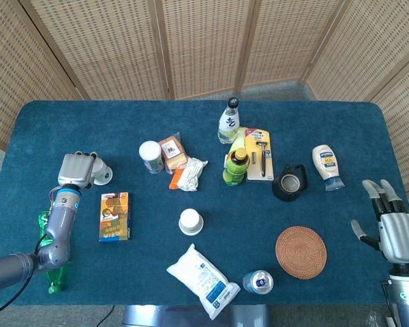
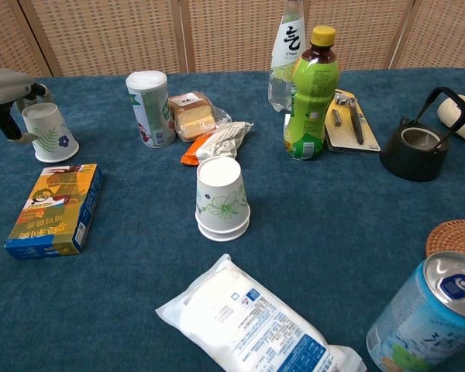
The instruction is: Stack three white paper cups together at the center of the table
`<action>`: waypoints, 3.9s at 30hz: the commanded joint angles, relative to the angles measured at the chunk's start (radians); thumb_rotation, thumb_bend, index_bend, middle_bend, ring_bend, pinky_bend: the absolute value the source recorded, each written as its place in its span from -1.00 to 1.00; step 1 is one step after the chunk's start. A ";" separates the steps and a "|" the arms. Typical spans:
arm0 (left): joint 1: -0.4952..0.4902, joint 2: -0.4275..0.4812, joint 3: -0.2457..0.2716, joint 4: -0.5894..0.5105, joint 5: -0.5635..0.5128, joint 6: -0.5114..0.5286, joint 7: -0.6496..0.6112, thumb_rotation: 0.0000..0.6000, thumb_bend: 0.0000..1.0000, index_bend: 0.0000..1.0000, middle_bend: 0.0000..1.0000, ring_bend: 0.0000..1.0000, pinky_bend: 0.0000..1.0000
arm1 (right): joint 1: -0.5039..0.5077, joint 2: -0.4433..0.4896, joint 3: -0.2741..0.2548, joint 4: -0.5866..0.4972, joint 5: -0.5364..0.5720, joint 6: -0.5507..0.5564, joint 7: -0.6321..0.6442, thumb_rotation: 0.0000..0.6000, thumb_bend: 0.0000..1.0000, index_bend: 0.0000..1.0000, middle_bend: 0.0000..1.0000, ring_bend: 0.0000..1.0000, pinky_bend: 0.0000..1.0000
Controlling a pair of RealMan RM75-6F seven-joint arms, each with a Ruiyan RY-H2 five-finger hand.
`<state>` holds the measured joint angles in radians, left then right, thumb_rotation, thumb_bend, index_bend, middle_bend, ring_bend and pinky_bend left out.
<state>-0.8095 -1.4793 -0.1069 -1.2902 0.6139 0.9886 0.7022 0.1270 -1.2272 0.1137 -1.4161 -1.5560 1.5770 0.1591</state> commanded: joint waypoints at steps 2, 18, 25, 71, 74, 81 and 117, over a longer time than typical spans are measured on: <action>0.007 0.010 -0.001 -0.020 0.021 0.014 -0.001 1.00 -0.19 -0.47 -0.17 -0.36 0.01 | 0.000 0.000 -0.001 -0.001 0.000 0.000 0.001 1.00 -0.28 -0.86 -0.68 -1.00 -0.56; 0.078 0.154 0.008 -0.261 0.184 0.111 -0.067 1.00 -0.20 -0.45 -0.12 -0.33 0.06 | 0.001 -0.001 -0.003 -0.006 -0.005 -0.001 -0.003 1.00 -0.28 -0.86 -0.68 -1.00 -0.56; 0.122 0.286 0.034 -0.484 0.292 0.156 -0.091 1.00 -0.20 -0.44 -0.12 -0.33 0.06 | 0.002 -0.006 -0.010 -0.011 -0.014 -0.003 -0.014 1.00 -0.27 -0.86 -0.68 -1.00 -0.56; -0.134 0.073 -0.045 -0.780 0.153 0.203 0.194 1.00 -0.22 -0.42 -0.12 -0.30 0.06 | 0.002 -0.003 0.002 -0.005 -0.001 0.004 -0.006 1.00 -0.27 -0.86 -0.68 -1.00 -0.56; -0.140 0.059 -0.037 -0.771 0.150 0.208 0.200 1.00 -0.22 -0.42 -0.12 -0.30 0.05 | 0.001 -0.001 0.003 -0.006 -0.002 0.006 -0.005 1.00 -0.27 -0.86 -0.68 -1.00 -0.56; -0.160 0.025 -0.024 -0.748 0.141 0.209 0.214 1.00 -0.22 -0.42 -0.12 -0.30 0.05 | 0.000 0.003 0.005 -0.009 0.000 0.008 -0.002 1.00 -0.28 -0.86 -0.67 -1.00 -0.56; -0.196 -0.069 0.058 -0.654 0.113 0.215 0.323 1.00 -0.24 -1.00 -1.00 -1.00 -0.35 | -0.001 0.008 0.006 -0.008 -0.001 0.010 0.010 1.00 -0.27 -0.86 -0.68 -1.00 -0.56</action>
<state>-1.0103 -1.5724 -0.0442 -1.9212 0.7213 1.1986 1.0340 0.1260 -1.2192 0.1201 -1.4244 -1.5566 1.5870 0.1693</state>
